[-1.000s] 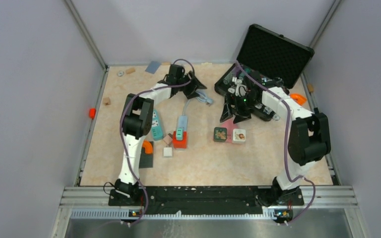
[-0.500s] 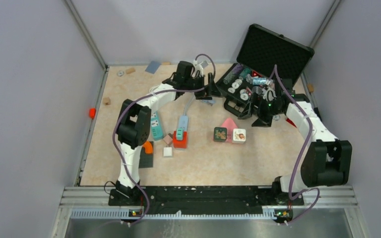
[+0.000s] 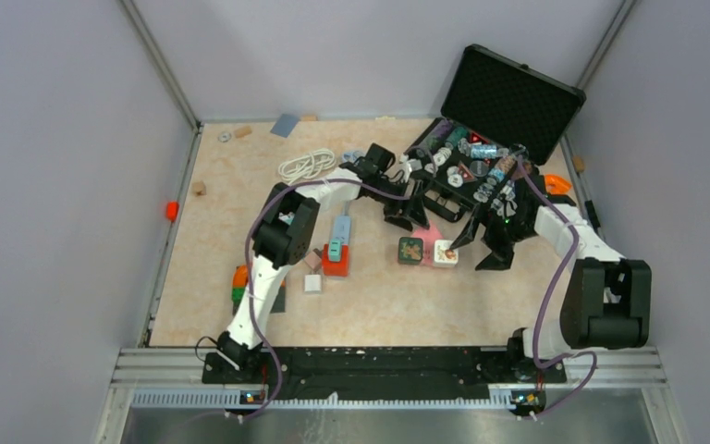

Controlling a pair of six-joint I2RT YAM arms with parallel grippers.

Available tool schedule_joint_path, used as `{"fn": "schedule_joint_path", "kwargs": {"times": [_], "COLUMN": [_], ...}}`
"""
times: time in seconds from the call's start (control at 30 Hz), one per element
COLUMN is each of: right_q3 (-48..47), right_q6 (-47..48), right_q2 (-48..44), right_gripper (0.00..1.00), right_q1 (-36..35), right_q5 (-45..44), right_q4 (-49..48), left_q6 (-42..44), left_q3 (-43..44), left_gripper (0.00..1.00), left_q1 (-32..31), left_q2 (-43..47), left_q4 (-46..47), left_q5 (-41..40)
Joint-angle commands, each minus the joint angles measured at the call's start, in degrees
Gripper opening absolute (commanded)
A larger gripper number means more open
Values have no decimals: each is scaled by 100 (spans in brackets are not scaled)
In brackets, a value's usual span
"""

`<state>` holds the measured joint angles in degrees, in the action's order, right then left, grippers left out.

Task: Insert the plug
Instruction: Move the socket to the center of the board, then pick up the socket from the center of the board.

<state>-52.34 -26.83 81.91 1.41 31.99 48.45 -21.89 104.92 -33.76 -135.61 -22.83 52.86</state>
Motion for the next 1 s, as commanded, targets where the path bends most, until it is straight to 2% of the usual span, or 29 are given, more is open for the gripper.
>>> {"fn": "schedule_joint_path", "kwargs": {"times": [0.0,0.1,0.17,0.27,0.43,0.47,0.63,0.7,0.9,0.97], "right_q3": [-108,-251,-340,-564,-909,-976,-1180,-1298,-2236,-2247], "right_q6": [-54,42,93,194,318,352,433,442,337,114], "right_q2": [-289,-264,-236,-175,6,43,150,93,-192,-258], "right_gripper": [86,86,86,86,86,86,86,86,92,92], "right_q1": [45,52,52,58,58,54,53,54,52,51], "right_q5": [-28,-34,-62,-110,-87,-46,310,726,891,1095], "right_q4": [34,147,188,260,314,317,176,-22,-393,-724], "left_q6": [66,-104,-108,-227,-626,-788,-1799,-2244,-3414,-3694], "left_q3": [391,553,578,501,326,255,-258,-602,-1763,-2023], "left_gripper": [80,75,67,45,3,0,0,0,0,0], "left_q1": [-158,-252,-296,-300,-287,-277,-120,12,643,835], "left_q2": [-195,-341,-372,-370,-270,-215,289,634,1912,2236], "left_q4": [114,242,282,373,742,905,2116,2678,3606,3855], "left_q5": [226,435,527,608,736,759,474,176,-1003,-1252]}}
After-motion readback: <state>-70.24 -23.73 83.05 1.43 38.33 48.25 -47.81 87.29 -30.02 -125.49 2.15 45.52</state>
